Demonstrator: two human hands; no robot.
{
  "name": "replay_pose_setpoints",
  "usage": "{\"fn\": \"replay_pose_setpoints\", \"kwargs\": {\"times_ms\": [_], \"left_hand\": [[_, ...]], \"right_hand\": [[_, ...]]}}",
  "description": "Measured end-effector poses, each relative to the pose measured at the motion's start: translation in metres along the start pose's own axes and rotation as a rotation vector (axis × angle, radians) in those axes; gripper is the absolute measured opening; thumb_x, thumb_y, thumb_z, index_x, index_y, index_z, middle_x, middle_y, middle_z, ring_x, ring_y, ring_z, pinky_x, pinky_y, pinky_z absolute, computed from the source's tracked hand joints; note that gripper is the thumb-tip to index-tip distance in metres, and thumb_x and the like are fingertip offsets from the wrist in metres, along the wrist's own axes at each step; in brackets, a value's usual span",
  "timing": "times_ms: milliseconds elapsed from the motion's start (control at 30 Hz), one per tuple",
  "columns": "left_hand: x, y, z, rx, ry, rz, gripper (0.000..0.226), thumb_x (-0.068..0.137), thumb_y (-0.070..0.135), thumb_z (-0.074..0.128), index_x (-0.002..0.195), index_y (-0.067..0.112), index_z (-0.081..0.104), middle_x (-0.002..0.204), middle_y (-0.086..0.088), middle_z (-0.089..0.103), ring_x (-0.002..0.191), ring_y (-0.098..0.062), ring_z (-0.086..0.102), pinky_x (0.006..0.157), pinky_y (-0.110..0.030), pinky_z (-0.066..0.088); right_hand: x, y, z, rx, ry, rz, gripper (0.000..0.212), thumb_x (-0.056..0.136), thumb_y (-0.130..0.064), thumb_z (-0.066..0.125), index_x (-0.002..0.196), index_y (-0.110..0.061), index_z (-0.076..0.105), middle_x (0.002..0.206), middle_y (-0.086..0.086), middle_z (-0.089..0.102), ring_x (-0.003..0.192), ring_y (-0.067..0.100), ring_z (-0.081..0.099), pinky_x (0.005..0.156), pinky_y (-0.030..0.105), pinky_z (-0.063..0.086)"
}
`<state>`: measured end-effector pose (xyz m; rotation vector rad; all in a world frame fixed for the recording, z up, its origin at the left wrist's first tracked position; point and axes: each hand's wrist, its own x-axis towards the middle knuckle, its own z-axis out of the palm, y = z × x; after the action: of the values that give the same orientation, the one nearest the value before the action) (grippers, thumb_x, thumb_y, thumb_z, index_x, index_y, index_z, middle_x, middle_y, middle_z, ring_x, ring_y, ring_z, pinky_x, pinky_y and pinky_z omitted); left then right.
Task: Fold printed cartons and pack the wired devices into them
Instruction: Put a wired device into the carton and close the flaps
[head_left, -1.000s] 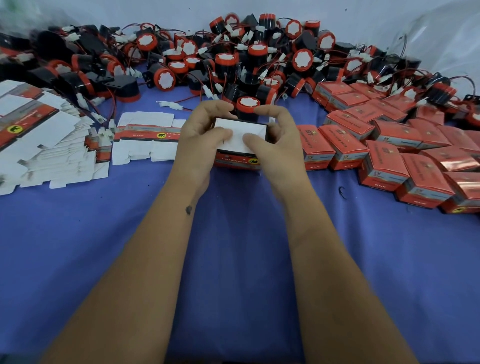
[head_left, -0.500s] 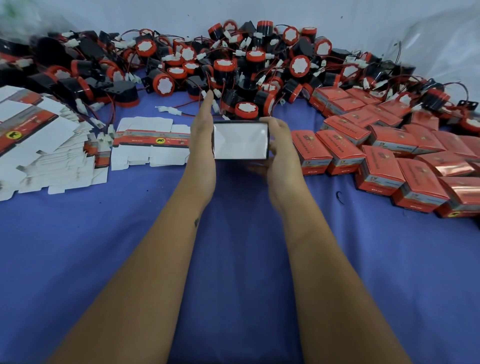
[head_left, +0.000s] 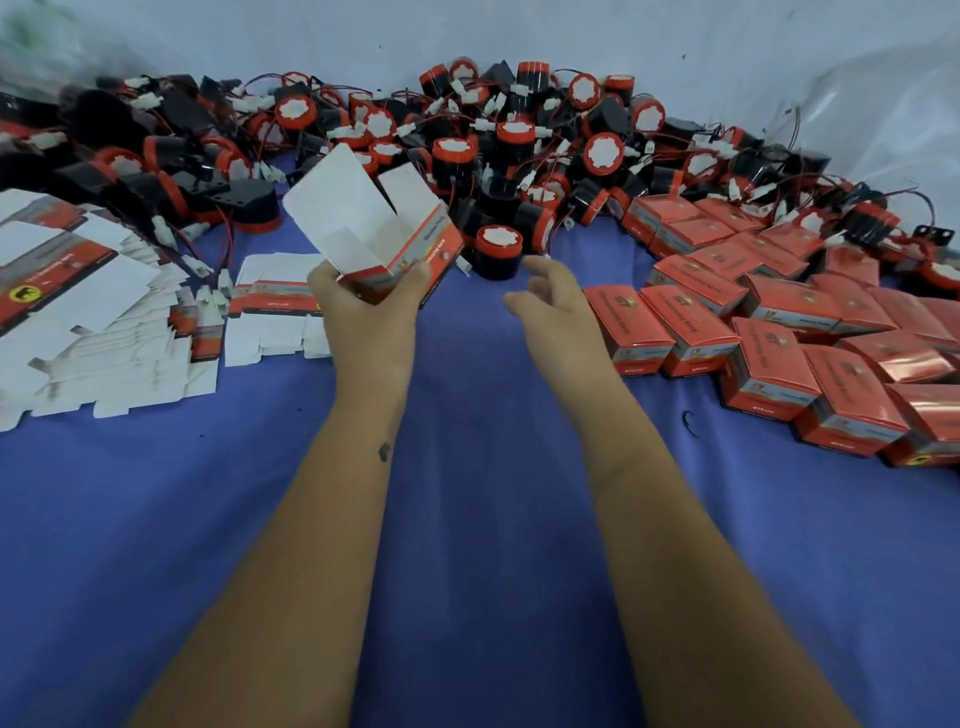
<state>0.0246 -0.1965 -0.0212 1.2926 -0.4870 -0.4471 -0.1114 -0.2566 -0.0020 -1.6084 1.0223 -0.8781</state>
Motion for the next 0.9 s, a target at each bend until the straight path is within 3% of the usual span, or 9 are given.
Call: {"fn": "replay_pose_setpoints", "kwargs": {"times_ms": [100,200,300,400,467,533,667,733,900], "left_hand": [[0.001,-0.002,0.005,0.02,0.025,0.021,0.058,0.082,0.022,0.078,0.127,0.017,0.041,0.11,0.013,0.06,0.088,0.013,0.061,0.069,-0.004,0.047],[0.0,-0.006,0.006,0.001,0.028,0.012,0.058,0.082,0.022,0.078,0.128,0.017,0.042,0.113,0.011,0.06,0.091,0.011,0.061,0.069,-0.003,0.046],[0.001,-0.007,0.007,-0.004,0.039,0.007,0.057,0.082,0.023,0.078,0.127,0.018,0.042,0.116,0.009,0.06,0.097,0.005,0.061,0.07,-0.004,0.046],[0.003,-0.006,0.008,-0.026,0.075,-0.006,0.053,0.083,0.024,0.077,0.123,0.022,0.042,0.115,0.011,0.061,0.092,0.011,0.061,0.072,-0.006,0.048],[0.004,-0.005,0.007,-0.079,0.127,-0.019,0.052,0.085,0.025,0.075,0.125,0.021,0.042,0.119,0.01,0.06,0.1,0.007,0.061,0.081,-0.013,0.052],[0.005,-0.004,0.007,-0.116,0.172,-0.028,0.057,0.088,0.024,0.073,0.133,0.016,0.038,0.127,0.005,0.058,0.111,-0.002,0.06,0.09,-0.018,0.054],[0.006,-0.004,0.009,-0.121,0.177,-0.024,0.058,0.09,0.022,0.07,0.135,0.012,0.034,0.131,0.0,0.055,0.116,-0.008,0.058,0.089,-0.015,0.053],[0.006,-0.004,0.009,-0.119,0.174,-0.021,0.058,0.09,0.022,0.07,0.134,0.012,0.034,0.131,0.0,0.056,0.115,-0.007,0.059,0.087,-0.014,0.053],[0.004,-0.002,0.009,-0.12,0.165,-0.012,0.059,0.089,0.019,0.071,0.135,0.009,0.034,0.132,-0.002,0.055,0.115,-0.007,0.059,0.088,-0.015,0.053]], "right_hand": [[0.027,-0.003,0.01,-0.211,0.041,-0.123,0.055,0.095,-0.011,0.051,0.146,-0.025,0.037,0.126,-0.007,0.044,0.107,0.014,0.054,0.059,0.017,0.046],[0.06,0.005,0.02,-0.442,0.061,-0.143,0.068,0.094,-0.011,0.053,0.153,-0.024,0.023,0.159,0.008,0.017,0.142,0.029,0.026,0.106,0.038,0.038],[0.083,0.012,0.026,-0.484,0.02,-0.102,0.081,0.093,-0.016,0.059,0.156,-0.027,0.009,0.164,0.005,-0.006,0.15,0.027,-0.003,0.12,0.047,0.013],[0.094,0.018,0.032,-0.583,0.015,-0.106,0.067,0.094,-0.032,0.057,0.153,-0.027,0.025,0.16,0.002,0.018,0.146,0.026,0.017,0.119,0.047,0.015],[0.09,0.022,0.035,-0.41,0.125,-0.182,0.028,0.096,-0.036,0.053,0.122,-0.026,0.061,0.122,-0.011,0.055,0.116,0.016,0.05,0.107,0.047,0.031],[0.08,0.023,0.036,-0.149,0.212,-0.239,0.015,0.098,-0.029,0.051,0.089,-0.026,0.063,0.085,-0.018,0.055,0.079,0.003,0.051,0.084,0.041,0.041],[0.07,0.021,0.032,-0.09,-0.088,-0.265,0.044,0.094,-0.019,0.056,0.137,-0.024,0.05,0.128,-0.009,0.047,0.117,0.005,0.045,0.098,0.023,0.037],[0.062,0.018,0.035,-0.289,-0.263,-0.292,0.057,0.09,-0.023,0.063,0.144,-0.027,0.043,0.141,-0.006,0.047,0.13,0.012,0.042,0.107,0.031,0.038],[0.034,0.019,0.037,-0.587,-0.141,-0.421,0.062,0.08,-0.027,0.074,0.137,-0.023,0.05,0.128,0.0,0.056,0.12,0.024,0.047,0.098,0.04,0.042]]}}
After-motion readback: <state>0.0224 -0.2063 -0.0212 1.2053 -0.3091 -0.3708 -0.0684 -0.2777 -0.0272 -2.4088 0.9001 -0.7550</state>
